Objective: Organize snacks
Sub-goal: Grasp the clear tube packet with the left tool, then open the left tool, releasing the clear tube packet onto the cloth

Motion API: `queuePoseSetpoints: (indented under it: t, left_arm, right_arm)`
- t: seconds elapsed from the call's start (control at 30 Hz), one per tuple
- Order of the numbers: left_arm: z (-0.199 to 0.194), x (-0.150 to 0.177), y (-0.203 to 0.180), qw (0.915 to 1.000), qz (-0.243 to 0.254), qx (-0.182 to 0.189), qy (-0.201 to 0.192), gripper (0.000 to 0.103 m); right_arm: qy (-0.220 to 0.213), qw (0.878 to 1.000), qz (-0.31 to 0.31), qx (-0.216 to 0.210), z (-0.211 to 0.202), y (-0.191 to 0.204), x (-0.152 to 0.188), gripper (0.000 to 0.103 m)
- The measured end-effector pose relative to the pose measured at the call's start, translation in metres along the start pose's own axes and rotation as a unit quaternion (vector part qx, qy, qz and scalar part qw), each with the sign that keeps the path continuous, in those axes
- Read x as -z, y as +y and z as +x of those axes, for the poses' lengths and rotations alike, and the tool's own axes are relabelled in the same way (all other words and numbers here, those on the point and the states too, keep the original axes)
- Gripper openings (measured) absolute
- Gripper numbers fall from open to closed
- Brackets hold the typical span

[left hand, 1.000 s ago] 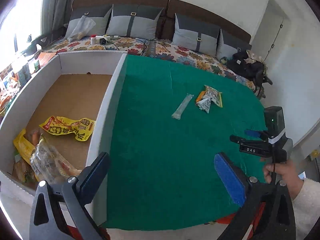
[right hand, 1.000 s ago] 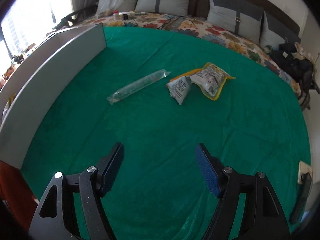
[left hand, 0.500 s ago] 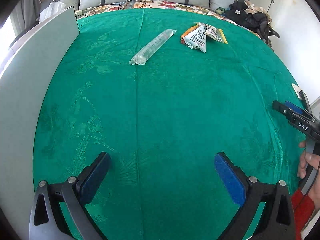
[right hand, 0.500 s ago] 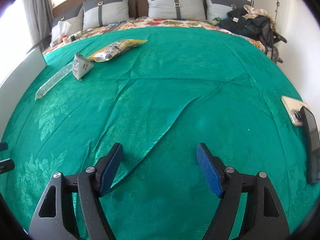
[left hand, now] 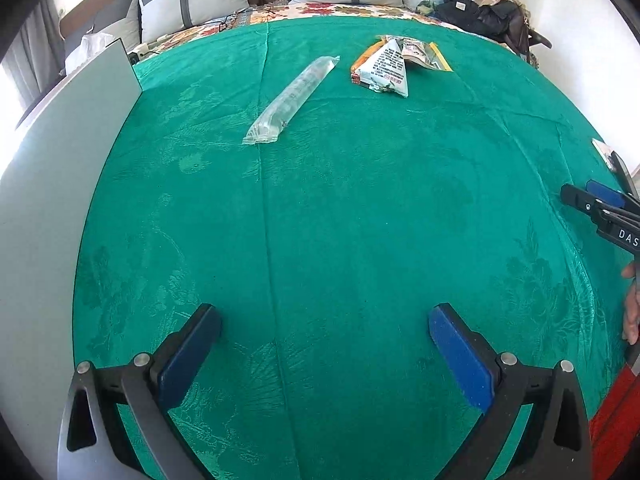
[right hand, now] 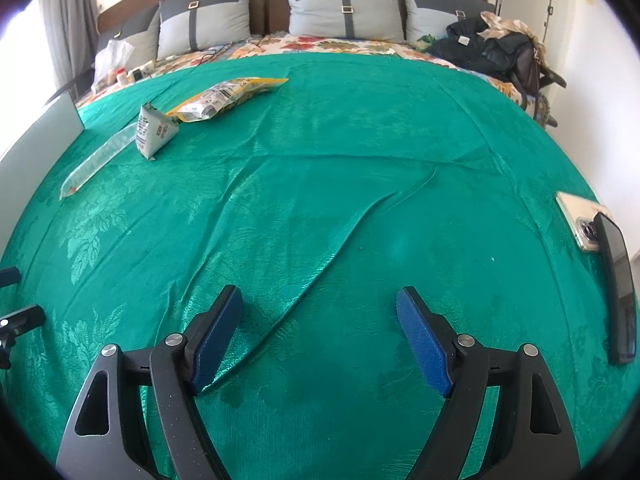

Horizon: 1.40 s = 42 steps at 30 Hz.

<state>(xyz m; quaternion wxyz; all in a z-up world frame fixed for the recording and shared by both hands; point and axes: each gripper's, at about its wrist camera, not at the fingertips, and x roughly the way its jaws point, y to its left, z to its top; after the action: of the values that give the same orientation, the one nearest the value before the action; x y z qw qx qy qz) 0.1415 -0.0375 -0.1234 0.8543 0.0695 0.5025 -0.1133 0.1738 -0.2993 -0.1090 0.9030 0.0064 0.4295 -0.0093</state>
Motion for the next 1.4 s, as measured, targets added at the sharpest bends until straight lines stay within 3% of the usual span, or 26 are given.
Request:
queuePoseSetpoints:
  t: [0.13,0.27,0.4,0.5,0.6,0.63,0.67,0.7,0.9,1.07,1.2,1.3,1.33,1.37,1.4]
  left_arm:
    - [0.010,-0.029,0.007,0.9980,0.040,0.012,0.049,0.102]
    - [0.008,-0.081,0.029,0.9992,0.032,0.019,0.017,0.102]
    - [0.029,-0.132,0.041,0.9994,0.011,0.024,0.022,0.094]
    - [0.052,-0.152,0.042,0.9993,-0.003,0.015,0.035,0.077]
    - [0.062,-0.160,0.038,0.9997,-0.005,-0.004,0.022,0.049]
    - [0.062,-0.160,0.038,0.9998,-0.009,0.003,0.015,0.032]
    - [0.061,-0.159,0.039,0.9998,-0.017,0.003,0.012,0.022]
    - [0.059,-0.157,0.039,0.9996,-0.026,0.002,0.010,0.019]
    - [0.036,-0.108,0.049,0.9974,-0.071,-0.013,0.003,0.019]
    - [0.004,-0.046,0.051,0.9964,-0.084,0.000,0.004,0.019]
    - [-0.008,-0.015,0.051,0.9962,-0.086,0.014,-0.003,0.021]
    - [-0.009,-0.013,0.049,0.9974,-0.067,0.022,-0.013,0.048]
    - [-0.008,-0.013,0.048,0.9980,-0.060,0.006,-0.016,0.069]
    - [-0.006,-0.013,0.048,0.9983,-0.054,-0.009,-0.023,0.077]
    - [-0.004,-0.014,0.050,0.9983,-0.048,-0.019,-0.028,0.077]
  right_arm:
    - [0.000,1.000,0.000,-0.003,0.000,0.000,0.002,0.084]
    - [0.000,1.000,0.000,-0.003,0.000,0.001,0.002,0.084]
    - [0.001,1.000,-0.001,-0.003,0.000,0.001,0.002,0.085]
    - [0.001,1.000,-0.001,-0.004,0.001,0.002,0.002,0.086]
    - [0.001,1.000,-0.001,-0.003,0.001,0.002,0.002,0.086]
    - [0.001,1.000,-0.001,-0.004,0.001,0.002,0.002,0.086]
    - [0.001,1.000,-0.001,-0.004,0.001,0.002,0.002,0.086]
    - [0.001,1.000,-0.001,-0.004,0.001,0.003,0.002,0.086]
    - [0.001,1.000,-0.001,-0.004,0.001,0.003,0.003,0.086]
    - [0.001,1.000,-0.002,-0.004,0.001,0.003,0.003,0.086]
    - [0.001,1.000,-0.002,-0.004,0.001,0.003,0.003,0.086]
    - [0.001,1.000,-0.002,-0.004,0.001,0.003,0.003,0.086]
    - [0.001,1.000,-0.002,-0.004,0.001,0.003,0.003,0.086]
    - [0.001,1.000,-0.002,-0.004,0.001,0.003,0.003,0.086]
    - [0.001,1.000,-0.002,-0.004,0.001,0.003,0.003,0.086]
